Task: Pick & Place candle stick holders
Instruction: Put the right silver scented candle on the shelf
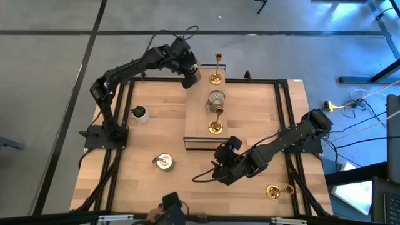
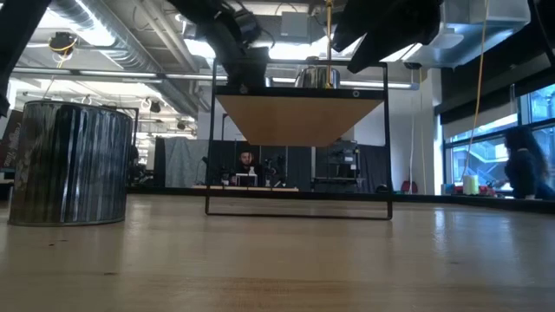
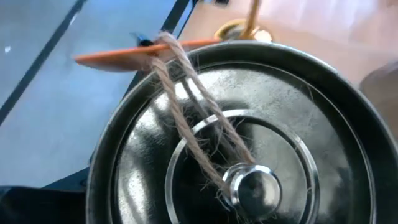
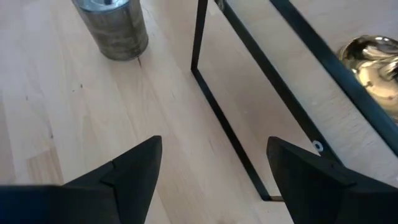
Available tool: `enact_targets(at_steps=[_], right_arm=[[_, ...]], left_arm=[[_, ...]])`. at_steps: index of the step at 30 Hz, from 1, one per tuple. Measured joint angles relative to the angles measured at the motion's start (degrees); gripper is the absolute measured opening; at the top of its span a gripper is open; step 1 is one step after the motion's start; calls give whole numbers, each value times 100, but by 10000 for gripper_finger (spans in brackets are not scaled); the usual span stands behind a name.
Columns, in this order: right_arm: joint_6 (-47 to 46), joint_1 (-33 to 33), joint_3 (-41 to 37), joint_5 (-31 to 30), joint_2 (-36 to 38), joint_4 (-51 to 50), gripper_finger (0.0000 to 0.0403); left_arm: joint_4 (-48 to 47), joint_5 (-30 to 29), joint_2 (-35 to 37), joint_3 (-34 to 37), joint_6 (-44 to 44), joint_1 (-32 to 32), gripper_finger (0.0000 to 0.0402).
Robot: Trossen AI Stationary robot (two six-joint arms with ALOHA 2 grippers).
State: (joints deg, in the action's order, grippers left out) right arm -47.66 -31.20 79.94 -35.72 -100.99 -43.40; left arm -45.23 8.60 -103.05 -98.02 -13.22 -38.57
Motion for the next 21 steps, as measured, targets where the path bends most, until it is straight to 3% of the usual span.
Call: enact_targets(at_steps=[5,21], right_arm=[[-122,41,0,-11,0,7,293],[-232,77,0,-27,0,36,293]], left_arm=[[39,269,-149,0,-95,2,358],[141,168,-460,-7,-495,71,358]])
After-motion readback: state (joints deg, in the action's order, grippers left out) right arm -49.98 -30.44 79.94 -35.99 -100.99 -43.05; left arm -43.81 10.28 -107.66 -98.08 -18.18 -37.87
